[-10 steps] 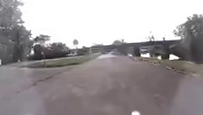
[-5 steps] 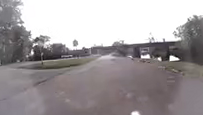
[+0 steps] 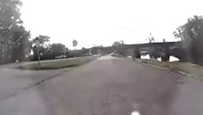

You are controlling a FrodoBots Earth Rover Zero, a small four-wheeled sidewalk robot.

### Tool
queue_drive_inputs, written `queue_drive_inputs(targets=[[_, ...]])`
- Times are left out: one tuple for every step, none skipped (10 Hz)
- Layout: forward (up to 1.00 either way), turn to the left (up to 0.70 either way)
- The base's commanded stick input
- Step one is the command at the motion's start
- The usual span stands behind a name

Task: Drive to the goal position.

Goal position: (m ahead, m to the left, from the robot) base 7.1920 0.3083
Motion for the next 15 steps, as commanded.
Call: queue_drive_inputs(targets=[[0.70,0.00],[0.70,0.00],[0.70,0.00],[0.70,0.00],[0.70,0.00],[0.70,0.00],[0.70,0.00],[0.70,0.00],[0.70,0.00],[0.70,-0.35],[0.70,-0.35],[0.70,-0.05],[0.70,0.00],[0.70,0.00],[0.70,0.00]])
